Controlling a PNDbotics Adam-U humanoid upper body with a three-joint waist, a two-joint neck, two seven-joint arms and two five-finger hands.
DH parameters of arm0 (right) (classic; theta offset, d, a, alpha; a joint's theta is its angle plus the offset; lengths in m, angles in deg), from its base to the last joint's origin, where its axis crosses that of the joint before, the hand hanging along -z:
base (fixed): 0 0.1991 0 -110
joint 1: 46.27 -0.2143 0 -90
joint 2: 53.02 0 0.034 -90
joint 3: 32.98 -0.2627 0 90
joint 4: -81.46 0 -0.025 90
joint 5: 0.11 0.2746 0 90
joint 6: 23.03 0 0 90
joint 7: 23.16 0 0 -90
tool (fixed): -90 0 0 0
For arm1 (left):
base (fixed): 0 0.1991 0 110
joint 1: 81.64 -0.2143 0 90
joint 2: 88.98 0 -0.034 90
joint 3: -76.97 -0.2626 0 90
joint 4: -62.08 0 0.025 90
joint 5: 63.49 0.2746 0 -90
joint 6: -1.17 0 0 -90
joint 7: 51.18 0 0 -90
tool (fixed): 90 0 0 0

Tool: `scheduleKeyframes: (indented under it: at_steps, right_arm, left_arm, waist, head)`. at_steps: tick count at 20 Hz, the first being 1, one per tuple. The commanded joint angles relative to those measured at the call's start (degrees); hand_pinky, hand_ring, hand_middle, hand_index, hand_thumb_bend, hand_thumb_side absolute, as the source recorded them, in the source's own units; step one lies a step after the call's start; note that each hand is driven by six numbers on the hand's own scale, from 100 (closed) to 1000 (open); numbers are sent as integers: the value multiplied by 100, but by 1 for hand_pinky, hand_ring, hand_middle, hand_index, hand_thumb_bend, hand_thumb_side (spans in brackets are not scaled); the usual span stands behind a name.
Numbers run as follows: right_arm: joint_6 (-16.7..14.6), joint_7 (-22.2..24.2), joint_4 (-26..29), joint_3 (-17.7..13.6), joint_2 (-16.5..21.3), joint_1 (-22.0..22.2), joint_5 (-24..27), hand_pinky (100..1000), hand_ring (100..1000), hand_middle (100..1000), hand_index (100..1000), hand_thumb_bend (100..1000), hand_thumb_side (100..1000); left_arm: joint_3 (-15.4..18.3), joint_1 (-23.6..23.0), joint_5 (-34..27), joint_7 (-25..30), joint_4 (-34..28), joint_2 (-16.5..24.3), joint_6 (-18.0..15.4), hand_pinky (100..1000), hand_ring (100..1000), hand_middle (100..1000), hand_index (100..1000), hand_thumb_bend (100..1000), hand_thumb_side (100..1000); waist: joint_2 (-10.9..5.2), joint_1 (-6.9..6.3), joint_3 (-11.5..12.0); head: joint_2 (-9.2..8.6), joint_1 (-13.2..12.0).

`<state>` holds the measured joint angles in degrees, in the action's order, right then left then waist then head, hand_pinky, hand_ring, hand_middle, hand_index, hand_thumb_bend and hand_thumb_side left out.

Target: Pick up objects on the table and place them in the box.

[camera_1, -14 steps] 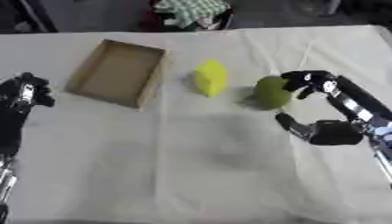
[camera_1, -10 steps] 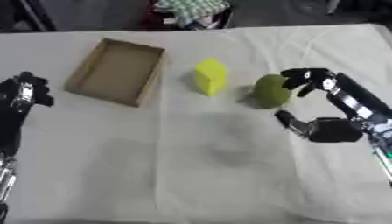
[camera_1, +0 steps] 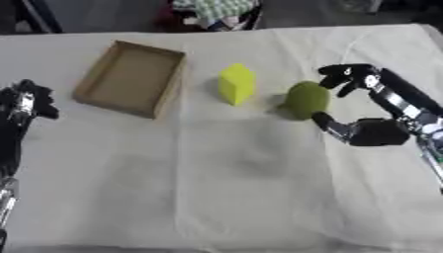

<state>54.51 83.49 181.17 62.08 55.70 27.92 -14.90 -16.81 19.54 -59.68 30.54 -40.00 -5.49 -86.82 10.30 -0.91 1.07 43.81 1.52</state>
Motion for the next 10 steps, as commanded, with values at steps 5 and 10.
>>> scheduleKeyframes:
  at_steps: [5, 10]
  right_arm:
    - [59, 5, -467, 55, 437, -463, 243, 661, 762, 721, 906, 329, 475]
    - [36, -25, -956, 124, 473, -784, 211, 661, 759, 722, 907, 331, 473]
  left_arm:
    - [-18, 43, -13, 39, -69, 111, -7, 528, 482, 480, 603, 100, 676]
    - [-36, 43, -18, 58, -65, 107, -8, 528, 482, 481, 603, 100, 677]
  waist:
    - [-68, 31, 25]
    - [-73, 27, 55]
  head:
    - [27, 40]
    - [30, 60]
